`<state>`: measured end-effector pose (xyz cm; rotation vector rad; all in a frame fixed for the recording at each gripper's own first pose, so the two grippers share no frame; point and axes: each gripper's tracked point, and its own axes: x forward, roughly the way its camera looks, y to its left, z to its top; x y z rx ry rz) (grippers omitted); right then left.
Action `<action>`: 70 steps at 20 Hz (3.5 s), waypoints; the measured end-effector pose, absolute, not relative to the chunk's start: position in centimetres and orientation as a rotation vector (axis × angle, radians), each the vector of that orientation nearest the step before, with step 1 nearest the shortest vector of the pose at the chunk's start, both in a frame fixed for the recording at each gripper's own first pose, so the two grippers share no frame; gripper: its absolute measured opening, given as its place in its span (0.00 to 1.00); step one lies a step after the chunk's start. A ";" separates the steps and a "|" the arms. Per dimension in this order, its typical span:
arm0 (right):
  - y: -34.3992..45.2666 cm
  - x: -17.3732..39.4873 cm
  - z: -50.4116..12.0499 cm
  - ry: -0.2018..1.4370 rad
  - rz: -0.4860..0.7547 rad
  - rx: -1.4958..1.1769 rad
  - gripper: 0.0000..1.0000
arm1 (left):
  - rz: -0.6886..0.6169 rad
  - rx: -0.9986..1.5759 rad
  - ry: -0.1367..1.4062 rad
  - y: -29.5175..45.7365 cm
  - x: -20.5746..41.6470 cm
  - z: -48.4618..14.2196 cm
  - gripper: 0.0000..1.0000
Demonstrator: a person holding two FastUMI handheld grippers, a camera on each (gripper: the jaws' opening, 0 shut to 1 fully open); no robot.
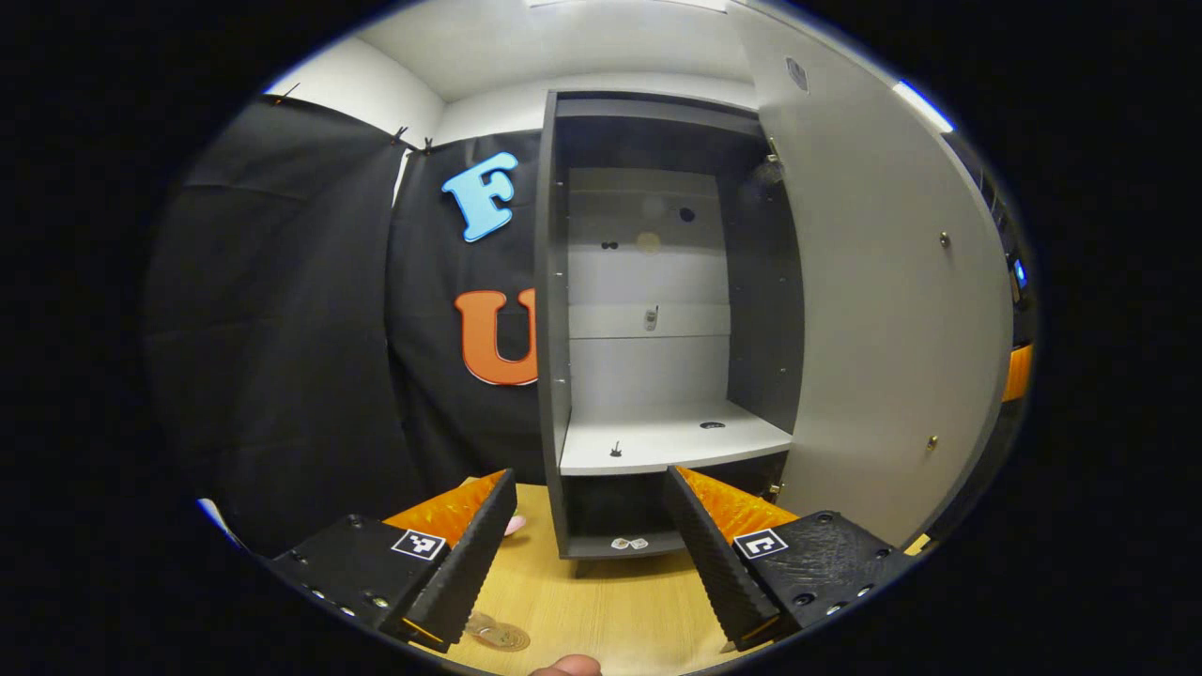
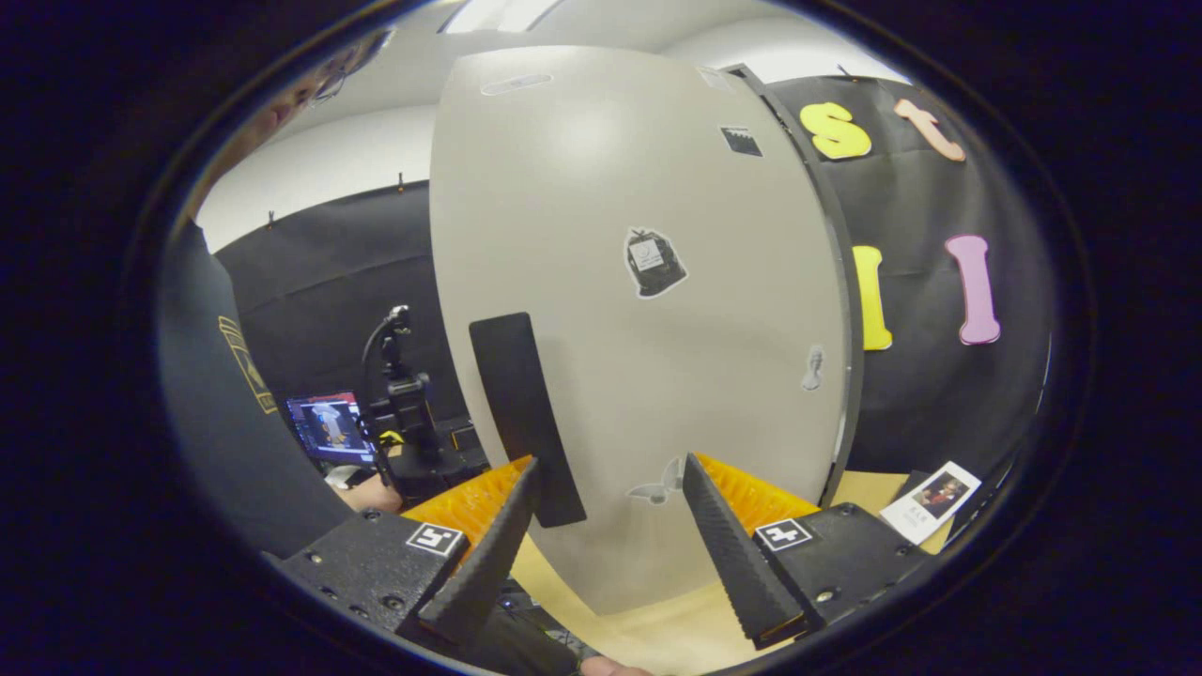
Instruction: Open the cabinet door with the right hand, grasp the bottle in the cabinet with the left hand and place it on the coaster, then close the cabinet door with the right hand.
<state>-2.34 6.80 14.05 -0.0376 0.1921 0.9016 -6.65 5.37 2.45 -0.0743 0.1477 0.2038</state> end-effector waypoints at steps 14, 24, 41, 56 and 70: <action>15.4 8.8 13.7 0.191 0.919 -0.063 0.98 | 0.378 -0.099 0.198 11.7 -11.3 -0.1 0.95; 16.5 10.0 11.7 0.176 0.841 -0.135 0.98 | 0.369 -0.103 0.186 12.3 -11.2 -0.1 0.95; 1.9 7.1 10.8 -0.077 -0.128 -0.068 0.98 | 0.044 -0.066 0.023 5.4 -1.7 4.6 0.95; -1.8 8.2 5.1 0.027 0.007 -0.101 0.97 | 0.186 -0.008 0.077 4.2 3.5 1.9 0.96; 2.3 8.8 6.8 -0.043 0.041 -0.007 0.98 | 0.102 -0.004 0.094 -0.2 0.7 -0.5 0.96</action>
